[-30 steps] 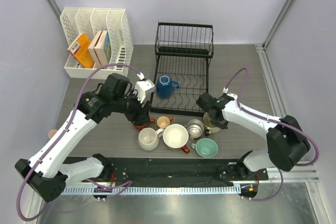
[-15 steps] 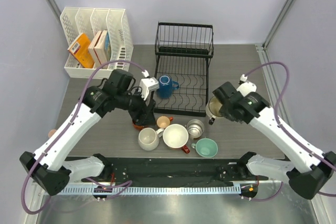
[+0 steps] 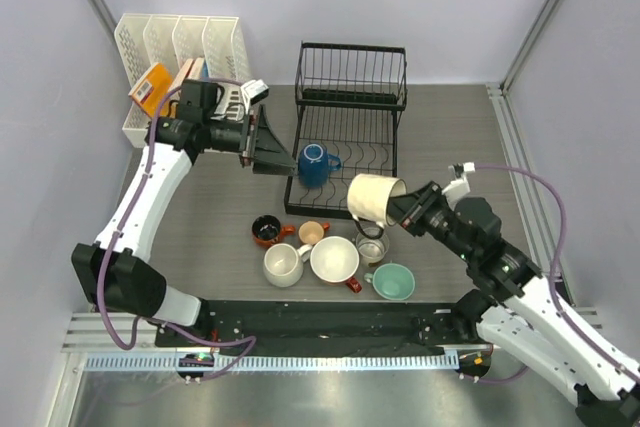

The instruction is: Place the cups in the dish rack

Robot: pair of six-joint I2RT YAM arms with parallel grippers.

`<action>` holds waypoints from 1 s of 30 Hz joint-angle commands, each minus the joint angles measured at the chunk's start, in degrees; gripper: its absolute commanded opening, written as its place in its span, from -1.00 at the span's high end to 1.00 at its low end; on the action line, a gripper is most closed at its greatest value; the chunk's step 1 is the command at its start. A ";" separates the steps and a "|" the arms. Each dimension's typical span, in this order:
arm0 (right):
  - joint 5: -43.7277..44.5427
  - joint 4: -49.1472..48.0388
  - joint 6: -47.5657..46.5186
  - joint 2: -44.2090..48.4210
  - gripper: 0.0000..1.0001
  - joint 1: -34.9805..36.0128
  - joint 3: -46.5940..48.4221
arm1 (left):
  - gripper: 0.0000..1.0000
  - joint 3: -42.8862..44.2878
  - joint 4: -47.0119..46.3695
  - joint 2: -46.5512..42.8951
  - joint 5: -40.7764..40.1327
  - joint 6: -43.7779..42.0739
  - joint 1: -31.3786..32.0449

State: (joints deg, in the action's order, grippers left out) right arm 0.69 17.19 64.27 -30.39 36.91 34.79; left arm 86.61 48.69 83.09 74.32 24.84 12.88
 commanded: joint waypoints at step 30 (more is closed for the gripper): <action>-9.31 -67.10 13.69 -40.34 0.98 6.51 10.39 | -0.54 -10.05 -24.69 -8.03 0.21 25.87 5.84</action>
State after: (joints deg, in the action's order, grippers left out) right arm -10.66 -36.84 75.35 -68.64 42.06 42.65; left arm 76.47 26.44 75.64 76.27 49.12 18.85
